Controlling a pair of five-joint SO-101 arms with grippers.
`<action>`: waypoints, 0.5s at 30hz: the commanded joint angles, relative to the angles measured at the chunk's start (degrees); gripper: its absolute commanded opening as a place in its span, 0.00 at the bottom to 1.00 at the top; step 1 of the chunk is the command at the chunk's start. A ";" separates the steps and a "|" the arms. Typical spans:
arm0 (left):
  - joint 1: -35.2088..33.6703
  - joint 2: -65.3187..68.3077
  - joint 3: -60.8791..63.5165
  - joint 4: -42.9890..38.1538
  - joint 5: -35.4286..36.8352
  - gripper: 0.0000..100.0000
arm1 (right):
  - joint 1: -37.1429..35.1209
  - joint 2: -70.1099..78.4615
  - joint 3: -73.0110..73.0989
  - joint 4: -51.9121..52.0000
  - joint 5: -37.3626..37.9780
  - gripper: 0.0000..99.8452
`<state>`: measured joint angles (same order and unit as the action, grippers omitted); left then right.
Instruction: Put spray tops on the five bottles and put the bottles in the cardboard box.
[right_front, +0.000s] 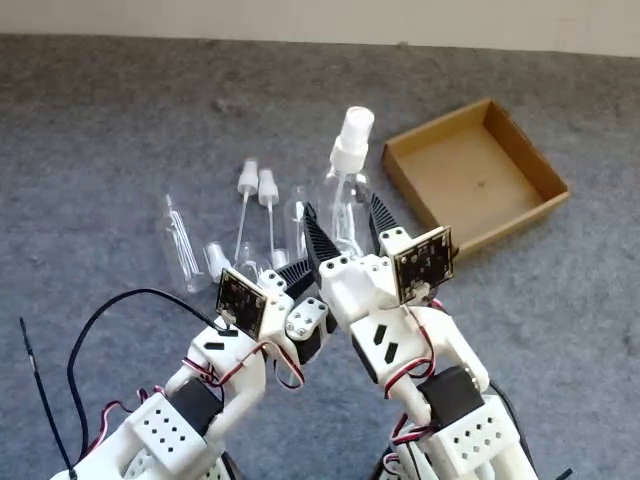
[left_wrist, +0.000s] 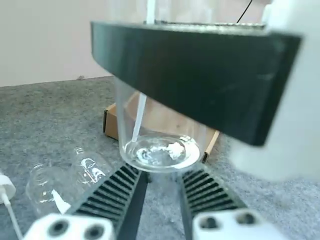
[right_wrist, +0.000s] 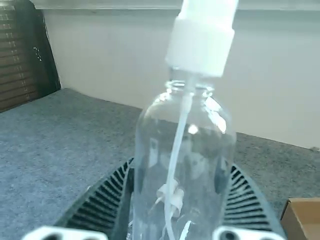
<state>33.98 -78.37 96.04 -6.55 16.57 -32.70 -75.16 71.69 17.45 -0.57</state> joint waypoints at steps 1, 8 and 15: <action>-2.33 -1.19 1.45 -3.60 0.53 0.00 | -0.66 0.66 -0.40 -0.04 -0.18 0.17; -7.08 -1.19 1.45 -3.69 0.53 0.00 | -0.84 0.57 -0.48 5.32 -0.09 0.17; -7.25 -1.19 1.54 -3.43 0.53 0.00 | -0.66 0.57 -0.48 5.58 0.18 0.17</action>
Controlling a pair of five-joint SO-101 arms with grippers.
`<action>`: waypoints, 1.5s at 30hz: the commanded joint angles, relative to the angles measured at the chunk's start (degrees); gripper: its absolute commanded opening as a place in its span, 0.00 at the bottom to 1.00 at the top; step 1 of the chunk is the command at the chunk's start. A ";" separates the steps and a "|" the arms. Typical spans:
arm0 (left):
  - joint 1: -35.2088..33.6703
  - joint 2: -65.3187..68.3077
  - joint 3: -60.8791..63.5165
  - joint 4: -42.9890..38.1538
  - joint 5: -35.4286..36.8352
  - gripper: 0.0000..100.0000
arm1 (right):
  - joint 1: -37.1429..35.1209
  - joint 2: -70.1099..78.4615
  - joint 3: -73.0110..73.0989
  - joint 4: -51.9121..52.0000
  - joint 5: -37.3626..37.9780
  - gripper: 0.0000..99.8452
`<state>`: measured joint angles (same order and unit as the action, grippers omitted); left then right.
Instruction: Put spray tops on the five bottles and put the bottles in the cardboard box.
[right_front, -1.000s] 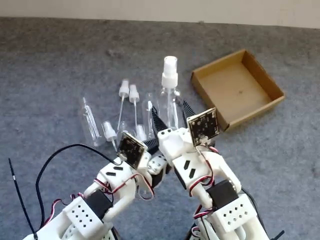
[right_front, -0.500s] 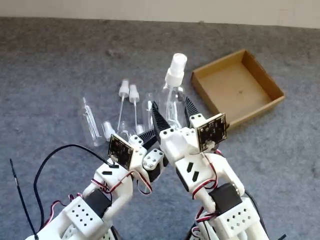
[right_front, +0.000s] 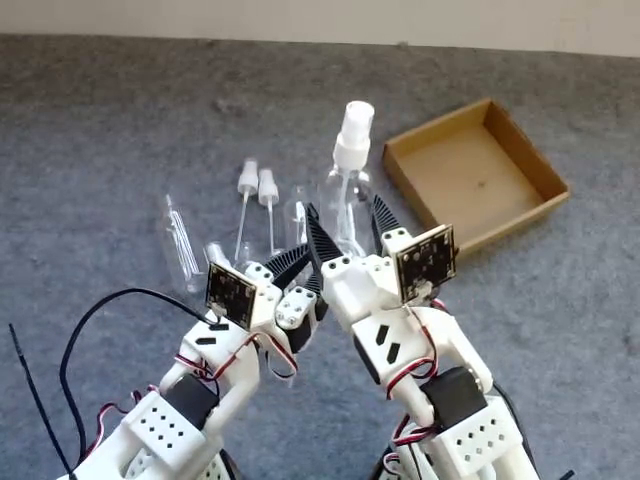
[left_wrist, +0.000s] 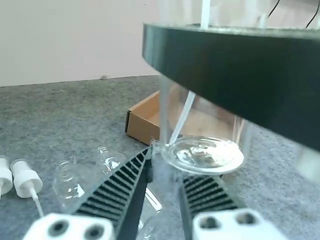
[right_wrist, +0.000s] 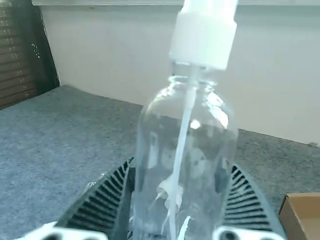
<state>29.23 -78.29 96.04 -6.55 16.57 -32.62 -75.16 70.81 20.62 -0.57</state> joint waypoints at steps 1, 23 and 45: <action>-2.24 -1.27 1.54 -3.34 0.53 0.00 | -0.57 0.57 0.40 2.24 0.18 0.17; 13.93 -1.27 1.54 0.35 0.26 0.00 | -0.66 0.57 -0.13 2.15 0.18 0.17; 7.69 -1.27 1.54 5.27 0.18 0.00 | -0.48 0.57 -4.53 2.33 0.18 0.17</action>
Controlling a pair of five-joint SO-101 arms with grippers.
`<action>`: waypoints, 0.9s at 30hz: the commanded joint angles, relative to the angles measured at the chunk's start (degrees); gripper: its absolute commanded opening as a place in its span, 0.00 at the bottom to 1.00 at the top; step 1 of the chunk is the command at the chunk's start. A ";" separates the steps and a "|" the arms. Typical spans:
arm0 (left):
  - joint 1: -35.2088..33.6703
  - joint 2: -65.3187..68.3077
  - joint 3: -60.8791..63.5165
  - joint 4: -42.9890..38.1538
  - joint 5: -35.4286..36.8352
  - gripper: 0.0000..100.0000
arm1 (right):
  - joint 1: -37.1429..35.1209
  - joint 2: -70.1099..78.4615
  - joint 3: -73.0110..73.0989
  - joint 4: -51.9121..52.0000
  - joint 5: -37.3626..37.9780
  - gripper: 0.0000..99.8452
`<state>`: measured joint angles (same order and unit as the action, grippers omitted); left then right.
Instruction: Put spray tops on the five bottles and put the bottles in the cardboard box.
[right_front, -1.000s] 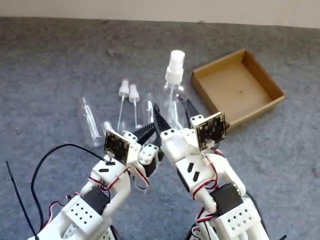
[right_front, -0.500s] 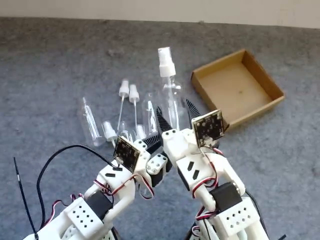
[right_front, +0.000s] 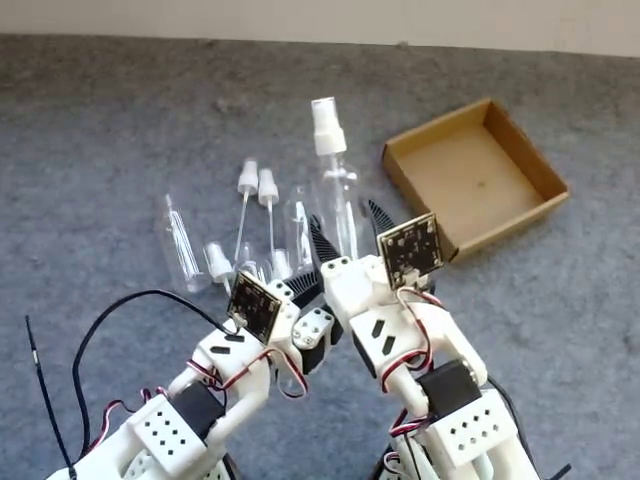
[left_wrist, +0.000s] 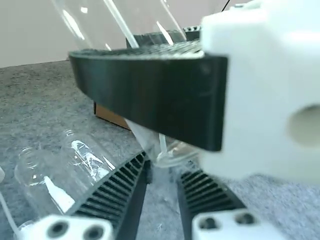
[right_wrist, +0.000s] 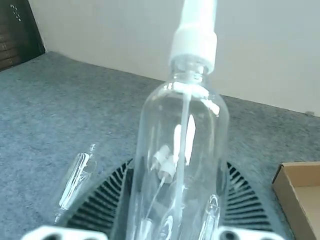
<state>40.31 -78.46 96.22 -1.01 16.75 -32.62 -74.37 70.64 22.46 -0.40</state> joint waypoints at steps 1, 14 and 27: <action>-4.44 -1.10 1.36 -0.26 0.00 0.00 | -0.48 -0.22 -4.44 0.57 0.00 0.17; -15.34 -1.10 0.66 -0.70 0.00 0.00 | -0.48 -18.59 -1.98 8.75 0.09 0.17; -24.40 -1.10 -3.91 -0.26 0.35 0.00 | -0.57 -31.34 9.36 8.92 0.00 0.17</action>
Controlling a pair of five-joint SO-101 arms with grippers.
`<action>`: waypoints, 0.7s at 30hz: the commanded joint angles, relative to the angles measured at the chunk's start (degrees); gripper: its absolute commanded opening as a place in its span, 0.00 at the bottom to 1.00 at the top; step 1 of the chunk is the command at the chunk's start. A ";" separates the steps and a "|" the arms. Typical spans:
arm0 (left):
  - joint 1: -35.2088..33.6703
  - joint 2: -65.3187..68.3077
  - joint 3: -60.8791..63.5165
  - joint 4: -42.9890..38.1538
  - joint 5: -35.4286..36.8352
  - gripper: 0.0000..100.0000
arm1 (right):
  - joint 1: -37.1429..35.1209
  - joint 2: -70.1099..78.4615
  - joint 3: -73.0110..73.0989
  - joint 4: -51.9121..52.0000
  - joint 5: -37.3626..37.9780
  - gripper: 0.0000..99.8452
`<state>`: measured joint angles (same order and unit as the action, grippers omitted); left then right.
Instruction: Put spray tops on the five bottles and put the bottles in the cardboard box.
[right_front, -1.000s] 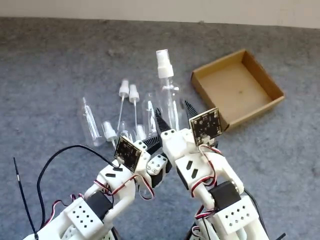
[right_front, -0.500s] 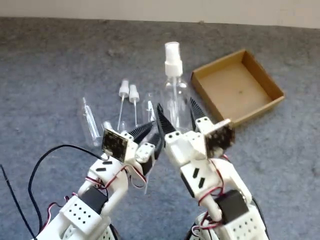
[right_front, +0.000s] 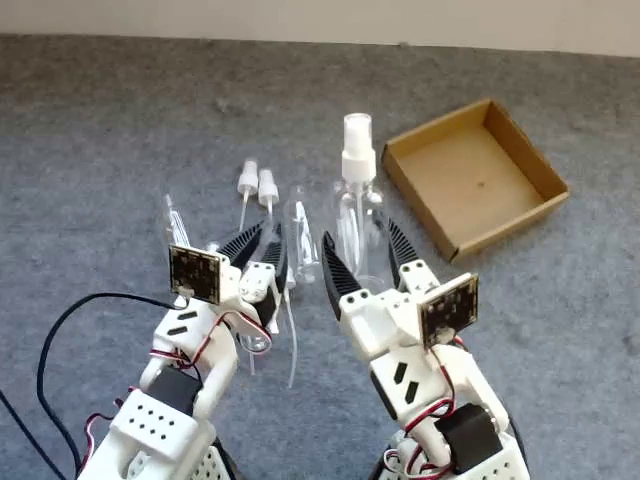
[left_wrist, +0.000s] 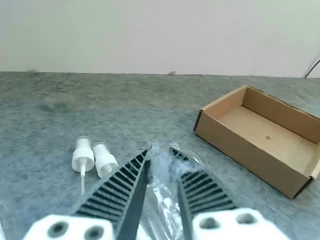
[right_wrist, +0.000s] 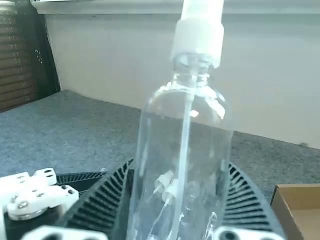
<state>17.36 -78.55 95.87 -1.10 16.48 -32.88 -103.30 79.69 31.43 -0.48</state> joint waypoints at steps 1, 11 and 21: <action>-1.71 -1.01 -4.26 0.70 0.62 0.00 | -0.22 -2.15 0.66 -0.04 0.09 0.17; -3.91 -0.40 -30.11 32.09 0.44 0.00 | -0.57 -1.89 4.53 -0.13 -0.26 0.17; 4.18 2.51 -35.82 32.53 -4.57 0.00 | -0.75 -1.89 4.79 -0.13 0.09 0.17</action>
<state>16.13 -78.64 64.22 31.25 15.78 -32.88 -104.53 84.88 31.43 -0.48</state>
